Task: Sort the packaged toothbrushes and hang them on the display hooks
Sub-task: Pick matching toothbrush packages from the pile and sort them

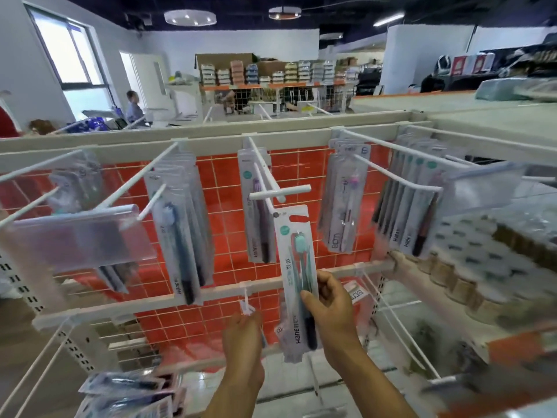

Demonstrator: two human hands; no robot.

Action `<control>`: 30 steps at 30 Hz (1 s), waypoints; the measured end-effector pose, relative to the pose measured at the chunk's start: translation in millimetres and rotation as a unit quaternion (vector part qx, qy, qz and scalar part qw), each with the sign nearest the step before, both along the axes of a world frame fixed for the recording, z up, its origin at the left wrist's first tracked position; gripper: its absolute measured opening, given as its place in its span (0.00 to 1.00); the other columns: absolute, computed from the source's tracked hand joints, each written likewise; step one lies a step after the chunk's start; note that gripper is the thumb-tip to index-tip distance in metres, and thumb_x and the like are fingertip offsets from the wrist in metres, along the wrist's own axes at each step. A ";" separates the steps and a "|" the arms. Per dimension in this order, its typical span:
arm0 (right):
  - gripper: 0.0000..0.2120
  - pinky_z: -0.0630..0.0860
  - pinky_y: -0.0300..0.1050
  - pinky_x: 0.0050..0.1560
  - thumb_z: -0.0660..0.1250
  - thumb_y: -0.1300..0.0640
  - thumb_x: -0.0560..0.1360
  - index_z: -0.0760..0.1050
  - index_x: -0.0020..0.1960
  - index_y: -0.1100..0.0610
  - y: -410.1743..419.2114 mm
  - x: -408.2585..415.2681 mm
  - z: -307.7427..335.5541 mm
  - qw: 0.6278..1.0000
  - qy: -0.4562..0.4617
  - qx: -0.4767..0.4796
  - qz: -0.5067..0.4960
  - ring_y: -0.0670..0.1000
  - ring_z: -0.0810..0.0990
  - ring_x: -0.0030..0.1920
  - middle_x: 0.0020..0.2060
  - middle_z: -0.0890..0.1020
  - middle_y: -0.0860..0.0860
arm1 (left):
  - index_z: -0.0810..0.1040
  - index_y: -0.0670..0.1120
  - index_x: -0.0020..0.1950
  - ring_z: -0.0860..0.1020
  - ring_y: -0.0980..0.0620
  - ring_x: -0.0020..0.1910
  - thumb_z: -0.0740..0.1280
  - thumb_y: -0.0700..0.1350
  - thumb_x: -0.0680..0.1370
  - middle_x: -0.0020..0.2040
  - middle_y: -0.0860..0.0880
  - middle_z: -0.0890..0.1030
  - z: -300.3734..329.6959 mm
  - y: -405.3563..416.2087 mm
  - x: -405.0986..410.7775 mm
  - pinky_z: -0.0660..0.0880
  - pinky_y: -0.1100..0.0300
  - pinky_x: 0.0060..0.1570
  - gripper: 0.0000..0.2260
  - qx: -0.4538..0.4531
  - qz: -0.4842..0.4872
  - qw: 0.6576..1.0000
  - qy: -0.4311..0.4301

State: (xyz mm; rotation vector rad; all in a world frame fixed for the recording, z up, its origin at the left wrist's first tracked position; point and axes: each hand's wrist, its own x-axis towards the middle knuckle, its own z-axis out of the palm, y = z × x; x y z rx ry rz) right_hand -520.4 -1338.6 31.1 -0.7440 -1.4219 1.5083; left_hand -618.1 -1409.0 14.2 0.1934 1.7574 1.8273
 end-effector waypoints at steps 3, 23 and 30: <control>0.09 0.80 0.39 0.43 0.65 0.69 0.75 0.75 0.49 0.57 5.9 8.7 -1.5 1.000 -0.007 -0.003 -0.011 0.45 0.83 0.43 0.43 0.83 0.51 | 0.79 0.41 0.47 0.78 0.41 0.47 0.62 0.39 0.79 0.42 0.41 0.80 1.0 10.2 16.7 0.74 0.48 0.51 0.06 -0.007 -0.044 0.999 0.020; 0.06 0.79 0.36 0.43 0.63 0.66 0.77 0.76 0.50 0.58 19.4 50.2 -25.3 0.998 -0.019 -0.037 0.038 0.46 0.83 0.46 0.42 0.84 0.49 | 0.80 0.52 0.50 0.82 0.59 0.46 0.66 0.41 0.79 0.44 0.57 0.84 2.9 21.0 62.3 0.78 0.64 0.46 0.06 0.058 -0.157 0.977 0.131; 0.03 0.77 0.34 0.38 0.64 0.65 0.77 0.76 0.46 0.61 7.7 61.2 -46.6 0.999 -0.021 -0.044 0.002 0.43 0.82 0.39 0.37 0.83 0.48 | 0.79 0.55 0.48 0.81 0.65 0.46 0.65 0.41 0.79 0.43 0.64 0.83 -13.1 11.6 78.6 0.76 0.72 0.42 0.08 0.026 -0.188 0.969 0.160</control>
